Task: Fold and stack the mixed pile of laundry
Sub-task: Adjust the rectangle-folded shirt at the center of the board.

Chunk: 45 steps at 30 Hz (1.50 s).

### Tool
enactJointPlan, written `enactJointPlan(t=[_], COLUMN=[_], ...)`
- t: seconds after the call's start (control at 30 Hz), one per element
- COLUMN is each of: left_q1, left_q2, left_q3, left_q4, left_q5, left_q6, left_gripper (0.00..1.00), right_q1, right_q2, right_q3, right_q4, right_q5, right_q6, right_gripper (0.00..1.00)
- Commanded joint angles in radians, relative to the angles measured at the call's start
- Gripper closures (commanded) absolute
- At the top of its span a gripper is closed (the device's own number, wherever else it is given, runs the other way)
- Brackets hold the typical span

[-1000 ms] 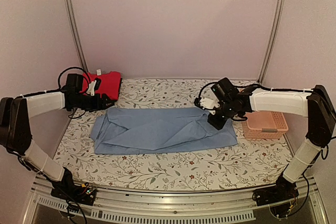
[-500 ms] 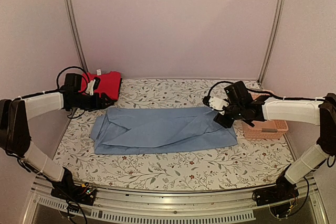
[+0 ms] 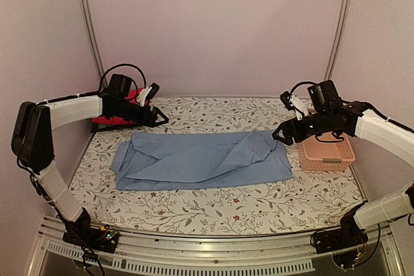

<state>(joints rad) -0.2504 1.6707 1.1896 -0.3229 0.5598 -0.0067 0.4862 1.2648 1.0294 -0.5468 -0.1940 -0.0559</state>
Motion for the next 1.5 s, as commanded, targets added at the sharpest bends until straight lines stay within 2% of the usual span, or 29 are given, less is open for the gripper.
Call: enactJointPlan(t=[0.0, 0.1, 0.2, 0.37, 0.47, 0.57, 0.67, 0.8, 0.9, 1.0, 1.1, 1.23, 1.47], left_q1=[-0.124, -0.210, -0.310, -0.452, -0.550, -0.647, -0.686, -0.702, -0.721, -0.716, -0.601, -0.450, -0.364], left_q2=[0.179, 0.341, 0.445, 0.611, 0.701, 0.767, 0.747, 0.625, 0.546, 0.487, 0.448, 0.506, 0.599], left_q3=[0.175, 0.351, 0.460, 0.681, 0.795, 0.871, 0.831, 0.705, 0.657, 0.613, 0.555, 0.610, 0.638], left_q4=[-0.105, -0.186, -0.181, -0.178, -0.182, -0.233, -0.244, -0.171, -0.135, -0.119, -0.065, -0.195, -0.314], left_q5=[-0.035, -0.030, -0.035, -0.008, -0.009, -0.010, -0.002, 0.030, 0.026, -0.034, 0.000, -0.035, -0.118], left_q6=[0.133, 0.175, 0.182, 0.122, 0.142, 0.219, 0.284, 0.329, 0.355, 0.332, 0.265, 0.309, 0.410], left_gripper=[0.27, 0.30, 0.30, 0.30, 0.29, 0.29, 0.29, 0.28, 0.24, 0.22, 0.23, 0.30, 0.38], right_q1=[-0.107, -0.141, -0.177, -0.256, -0.299, -0.322, -0.323, -0.323, -0.323, -0.322, -0.311, -0.263, -0.196], right_q2=[0.081, 0.208, 0.304, 0.375, 0.391, 0.395, 0.409, 0.422, 0.441, 0.450, 0.457, 0.467, 0.510], right_q3=[0.033, 0.108, 0.154, 0.168, 0.158, 0.151, 0.159, 0.155, 0.160, 0.157, 0.168, 0.183, 0.171], right_q4=[-0.060, -0.062, -0.047, -0.028, -0.030, -0.046, -0.082, -0.104, -0.117, -0.127, -0.174, -0.251, -0.257], right_q5=[-0.197, -0.238, -0.295, -0.374, -0.426, -0.449, -0.446, -0.434, -0.439, -0.451, -0.411, -0.306, -0.216], right_q6=[0.314, 0.391, 0.454, 0.543, 0.572, 0.578, 0.551, 0.520, 0.501, 0.482, 0.448, 0.372, 0.355], right_gripper=[0.23, 0.26, 0.28, 0.29, 0.28, 0.28, 0.28, 0.28, 0.28, 0.30, 0.35, 0.39, 0.43])
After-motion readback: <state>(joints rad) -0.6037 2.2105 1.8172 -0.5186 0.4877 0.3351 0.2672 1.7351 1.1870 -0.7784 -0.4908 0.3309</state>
